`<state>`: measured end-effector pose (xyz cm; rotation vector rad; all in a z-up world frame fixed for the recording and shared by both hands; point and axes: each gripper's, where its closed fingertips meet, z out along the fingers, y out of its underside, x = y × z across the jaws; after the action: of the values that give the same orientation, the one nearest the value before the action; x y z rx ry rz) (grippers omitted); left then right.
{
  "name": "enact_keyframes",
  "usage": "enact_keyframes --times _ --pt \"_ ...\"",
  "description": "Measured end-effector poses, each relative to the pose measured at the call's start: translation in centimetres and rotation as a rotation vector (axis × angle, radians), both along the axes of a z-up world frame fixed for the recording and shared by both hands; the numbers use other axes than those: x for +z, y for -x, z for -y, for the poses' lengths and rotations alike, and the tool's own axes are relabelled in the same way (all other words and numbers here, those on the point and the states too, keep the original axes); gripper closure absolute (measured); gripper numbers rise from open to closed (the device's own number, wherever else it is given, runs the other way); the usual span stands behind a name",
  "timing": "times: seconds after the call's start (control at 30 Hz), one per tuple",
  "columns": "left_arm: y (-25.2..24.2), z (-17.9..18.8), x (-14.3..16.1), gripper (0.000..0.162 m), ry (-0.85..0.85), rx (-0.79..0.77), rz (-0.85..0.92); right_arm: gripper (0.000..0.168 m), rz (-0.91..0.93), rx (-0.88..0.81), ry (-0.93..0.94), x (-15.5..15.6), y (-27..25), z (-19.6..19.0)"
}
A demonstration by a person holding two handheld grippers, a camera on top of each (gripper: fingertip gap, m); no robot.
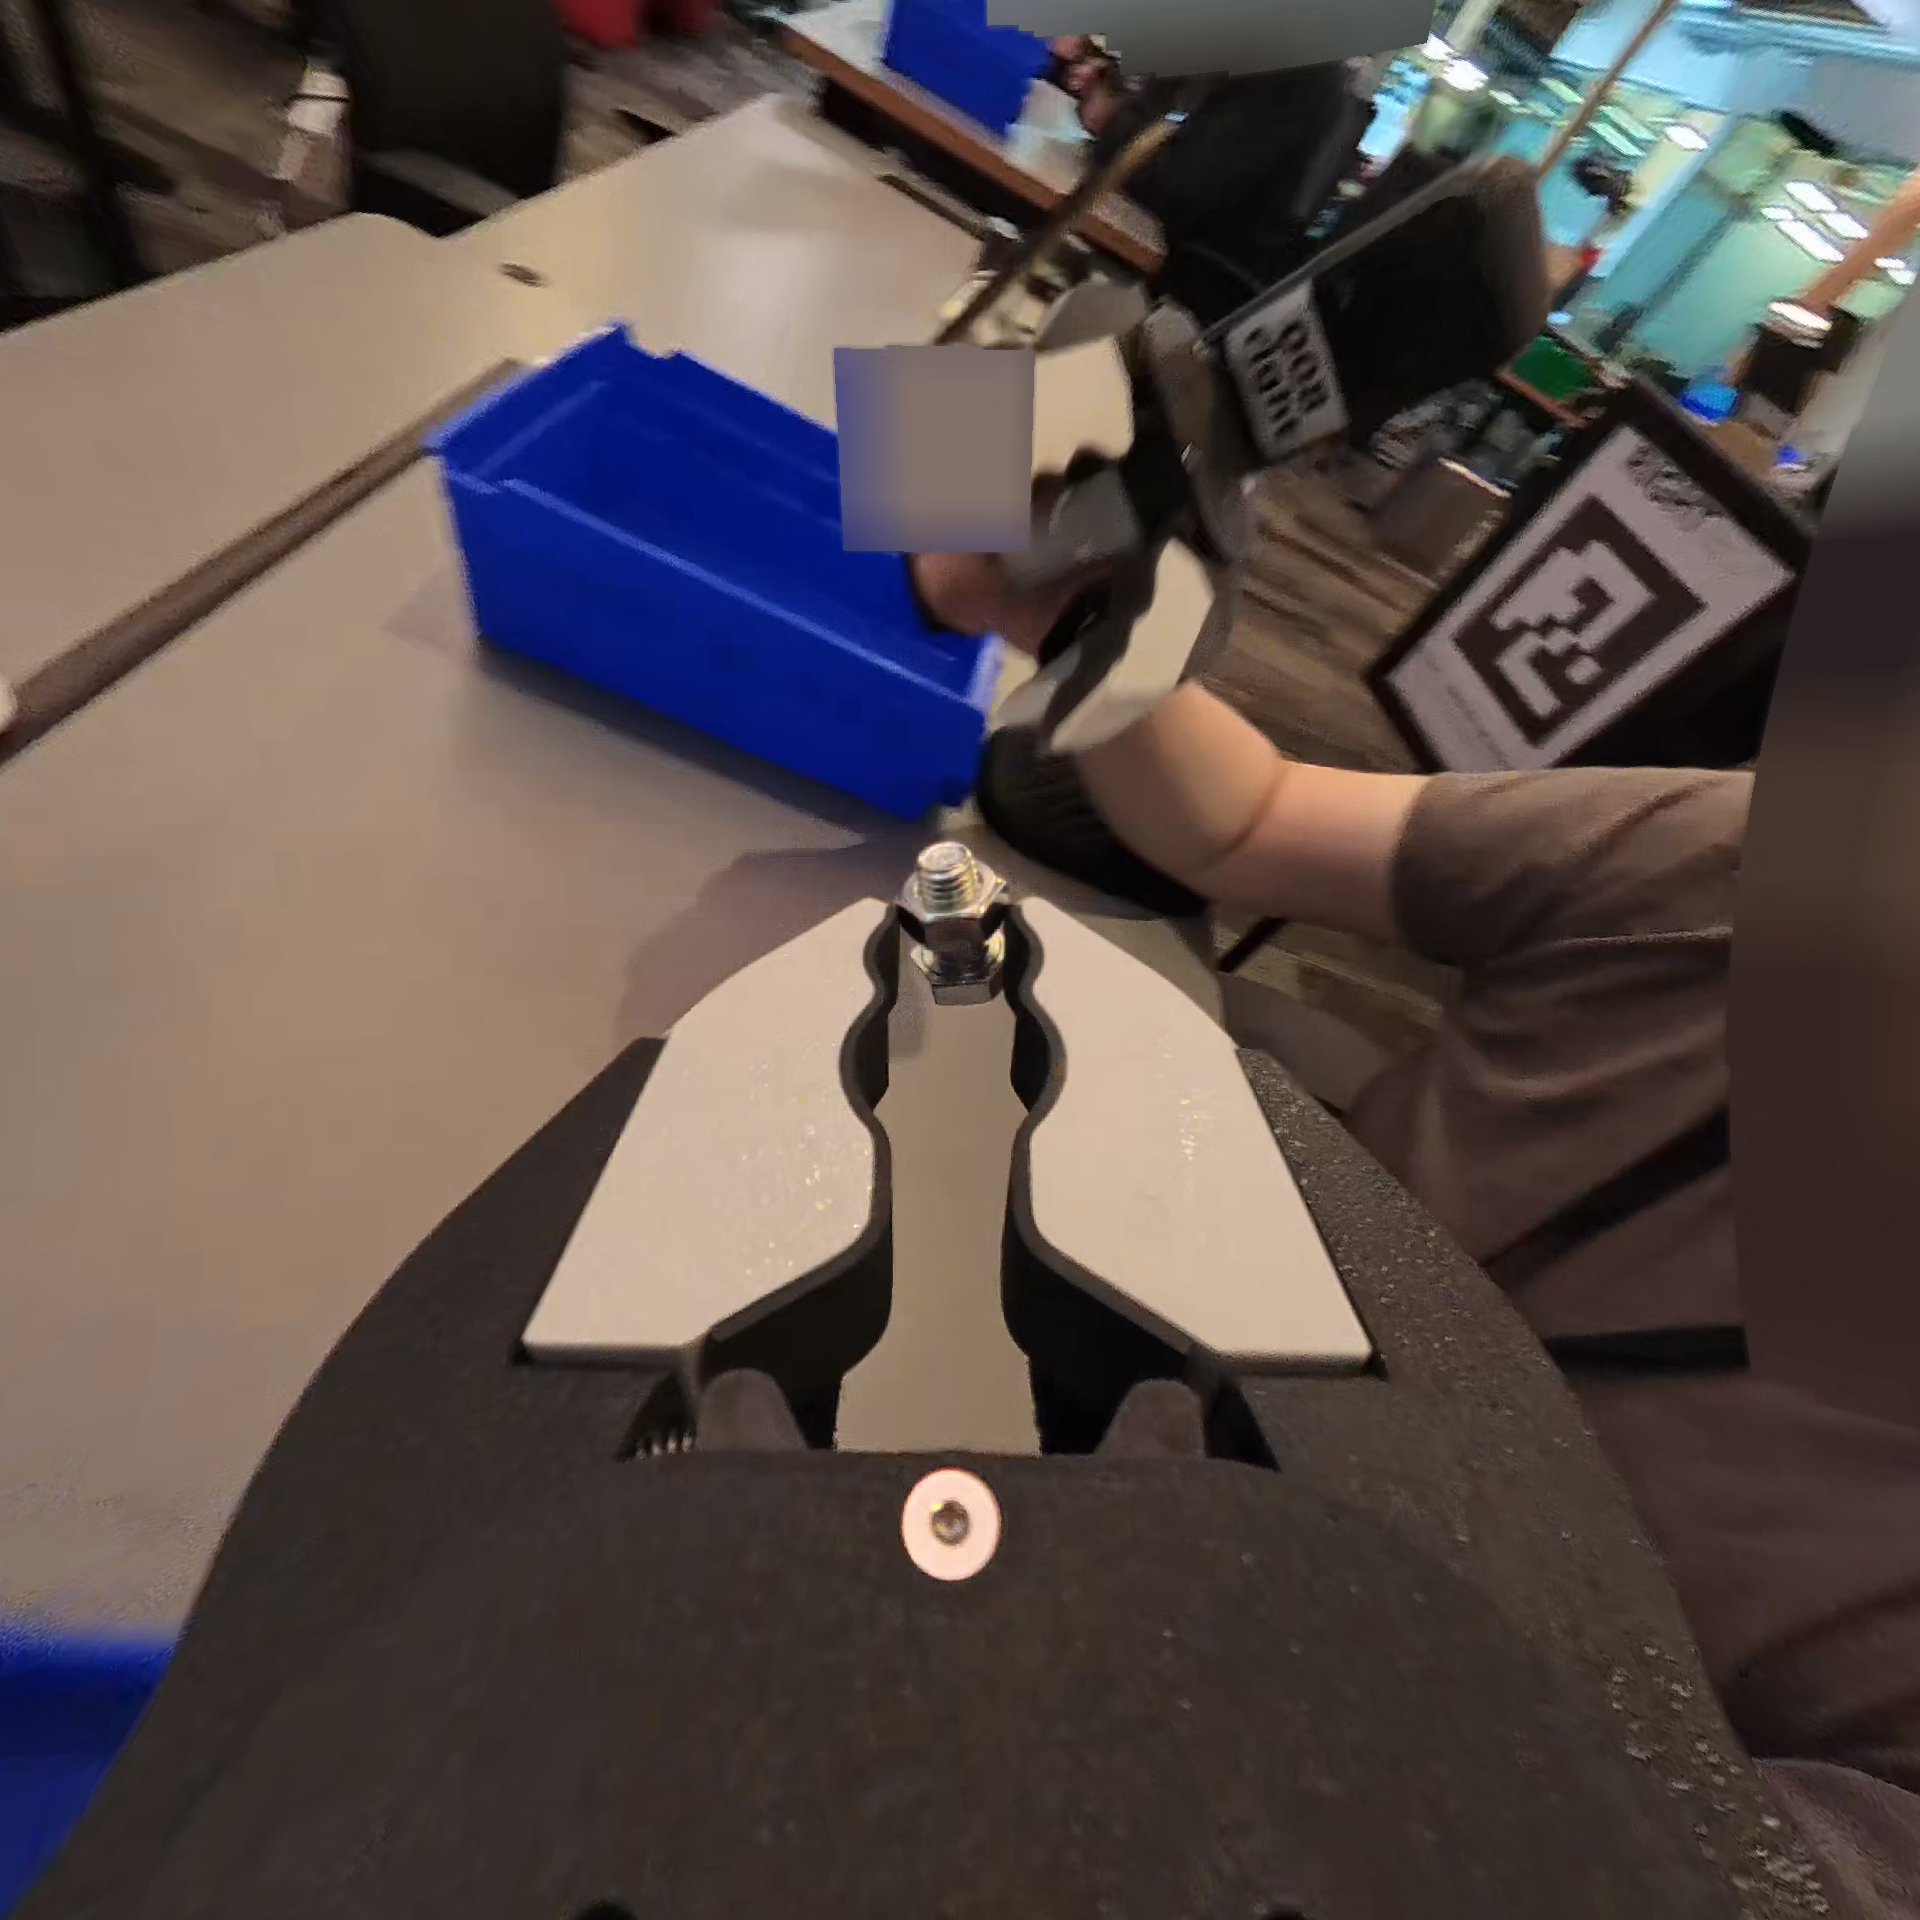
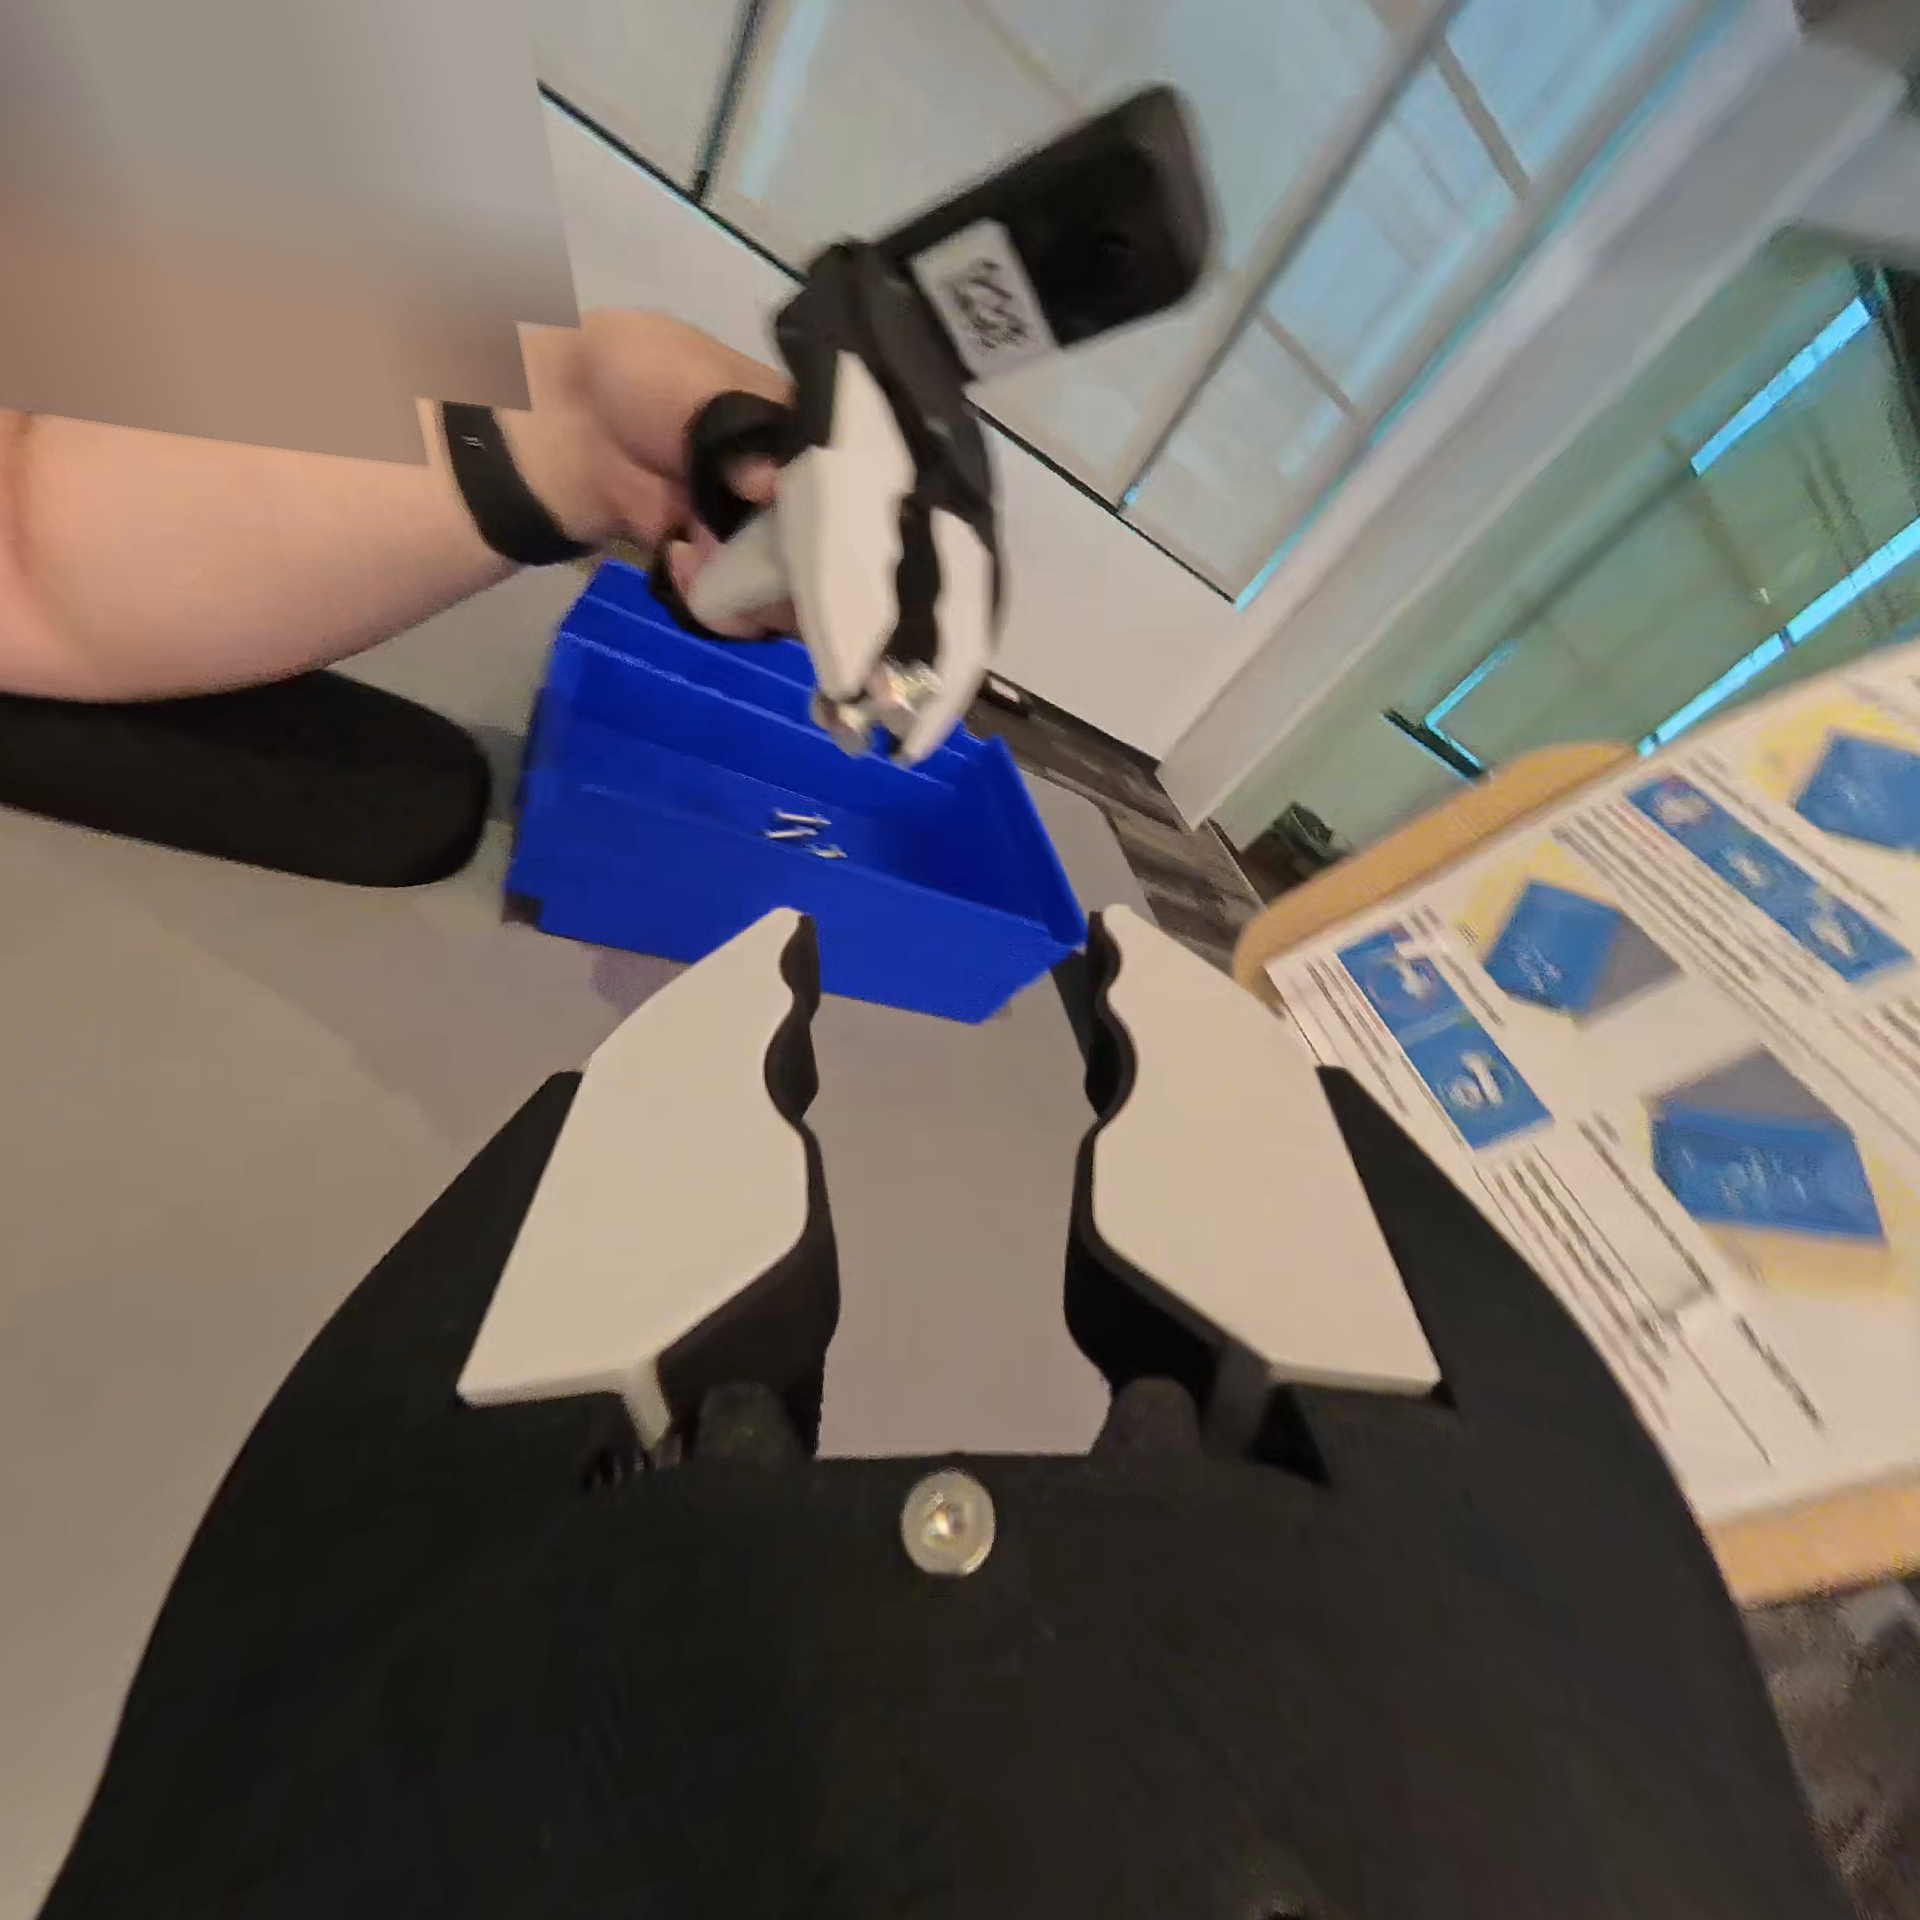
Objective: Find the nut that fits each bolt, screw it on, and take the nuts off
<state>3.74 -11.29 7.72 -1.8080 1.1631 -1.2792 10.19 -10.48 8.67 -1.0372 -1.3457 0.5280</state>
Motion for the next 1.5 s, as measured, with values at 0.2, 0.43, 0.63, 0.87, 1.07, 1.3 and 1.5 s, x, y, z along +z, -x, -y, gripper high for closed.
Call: enact_keyframes --times 0.2,0.43,0.63,0.87,1.07,1.3,1.5 --pt "-3.5 2.9 0.3 0.143 0.010 -0.110 0.024 0.119 0.001 0.048 -0.209 -0.4 3.5 3.9" --pt "-4.3 3.8 0.2 0.143 0.031 -0.158 0.036 0.126 -0.008 0.015 -0.306 -0.2 3.7 4.3" --pt "-4.6 4.4 0.2 0.143 0.050 -0.205 0.055 0.140 -0.017 -0.009 -0.375 -0.2 3.7 4.5" --pt "-4.7 4.8 0.4 0.143 0.043 -0.212 0.065 0.140 -0.035 -0.029 -0.449 0.1 3.5 4.9" --pt "-4.7 4.9 1.0 0.128 0.040 -0.210 0.098 0.140 -0.021 -0.122 -0.533 0.5 3.3 4.4" --pt "-5.1 3.1 1.2 0.129 -0.136 -0.078 0.074 0.140 -0.040 -0.246 -0.647 1.6 2.7 3.9" --pt "-5.4 4.0 1.5 0.140 -0.167 -0.122 0.104 0.140 -0.066 -0.275 -0.678 2.2 2.4 4.1"
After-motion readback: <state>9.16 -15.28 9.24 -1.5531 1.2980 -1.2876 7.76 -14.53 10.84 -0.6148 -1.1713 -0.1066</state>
